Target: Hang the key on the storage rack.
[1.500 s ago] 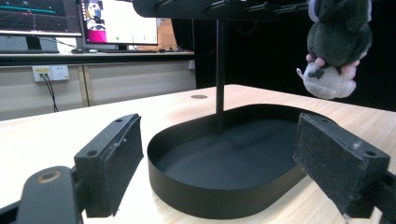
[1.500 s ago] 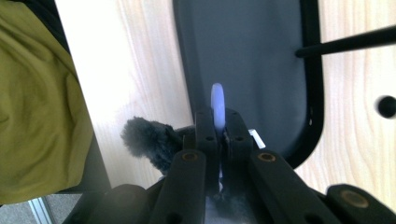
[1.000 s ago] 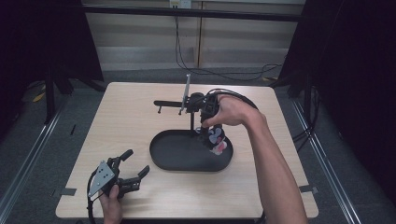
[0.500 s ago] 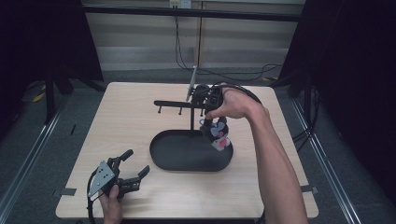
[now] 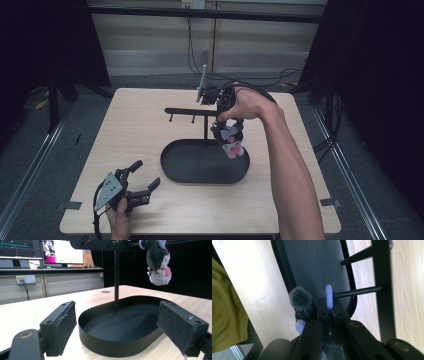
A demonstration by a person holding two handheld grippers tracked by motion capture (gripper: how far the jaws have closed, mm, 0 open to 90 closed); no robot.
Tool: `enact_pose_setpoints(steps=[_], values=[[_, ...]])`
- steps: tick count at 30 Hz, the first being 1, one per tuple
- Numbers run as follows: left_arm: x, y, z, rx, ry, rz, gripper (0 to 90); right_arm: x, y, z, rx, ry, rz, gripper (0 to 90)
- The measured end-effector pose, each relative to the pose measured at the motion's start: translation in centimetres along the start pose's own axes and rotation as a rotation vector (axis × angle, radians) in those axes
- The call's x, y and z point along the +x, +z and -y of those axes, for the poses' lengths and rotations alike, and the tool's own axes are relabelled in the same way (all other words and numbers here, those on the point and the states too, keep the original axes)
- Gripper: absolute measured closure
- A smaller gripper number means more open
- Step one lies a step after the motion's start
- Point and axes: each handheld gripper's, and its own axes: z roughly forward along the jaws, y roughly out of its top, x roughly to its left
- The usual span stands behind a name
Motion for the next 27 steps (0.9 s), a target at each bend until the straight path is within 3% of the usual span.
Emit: enact_pose_setpoints(steps=[27], values=[[0.0,0.0,0.0,0.004,-0.003,0.005,15.4,-1.0,1.1,-0.3,0.033,0.019,0.046,86.3]])
